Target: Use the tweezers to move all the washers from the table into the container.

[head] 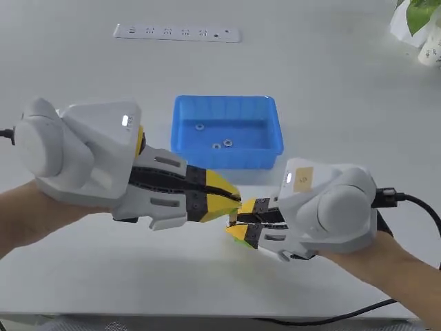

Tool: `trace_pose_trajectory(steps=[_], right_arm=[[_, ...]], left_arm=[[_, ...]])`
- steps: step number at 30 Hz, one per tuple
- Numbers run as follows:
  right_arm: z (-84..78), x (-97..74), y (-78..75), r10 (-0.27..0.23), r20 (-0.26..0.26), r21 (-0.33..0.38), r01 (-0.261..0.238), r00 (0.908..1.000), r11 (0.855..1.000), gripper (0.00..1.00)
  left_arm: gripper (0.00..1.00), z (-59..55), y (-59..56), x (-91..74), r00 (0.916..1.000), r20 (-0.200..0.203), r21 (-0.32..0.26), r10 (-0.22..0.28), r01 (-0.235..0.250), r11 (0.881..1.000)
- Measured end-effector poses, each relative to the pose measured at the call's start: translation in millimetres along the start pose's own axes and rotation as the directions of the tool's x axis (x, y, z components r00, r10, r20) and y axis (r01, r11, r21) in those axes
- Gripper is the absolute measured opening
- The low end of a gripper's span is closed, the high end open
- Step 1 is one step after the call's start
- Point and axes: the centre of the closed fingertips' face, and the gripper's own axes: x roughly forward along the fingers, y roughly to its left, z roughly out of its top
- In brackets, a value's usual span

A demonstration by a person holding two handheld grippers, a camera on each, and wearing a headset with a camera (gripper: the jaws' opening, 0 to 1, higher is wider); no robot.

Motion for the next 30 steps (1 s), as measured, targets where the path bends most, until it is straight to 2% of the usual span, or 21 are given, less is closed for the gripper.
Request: trace_pose_trajectory(steps=[6, 11, 24, 30], right_arm=[[4.4, -1.4, 1.3, -0.002, 0.005, -0.004, 0.002, 1.0, 1.0, 0.1], [13.7, -5.8, -2.7, -0.018, 0.004, -0.02, 0.018, 0.9998, 1.0, 0.1], [50.8, -24.7, -30.2, -0.093, 0.056, -0.057, 0.096, 0.9941, 0.994, 0.1], [66.6, -30.8, -48.5, -0.123, 0.069, -0.088, 0.129, 0.99, 0.988, 0.1]], left_arm=[[0.05, 1.9, -0.1, -5.8, 1.0, 0.002, -0.001, 0.006, -0.006, 1.0], [0.06, 9.9, 1.7, -10.8, 1.0, 0.004, 0.0, 0.008, -0.008, 1.0], [0.05, 45.5, 21.1, -28.7, 0.9977, 0.028, 0.105, 0.061, -0.064, 0.992], [0.05, 61.7, 36.0, -33.9, 0.9956, 0.046, 0.148, 0.082, -0.088, 0.985]])
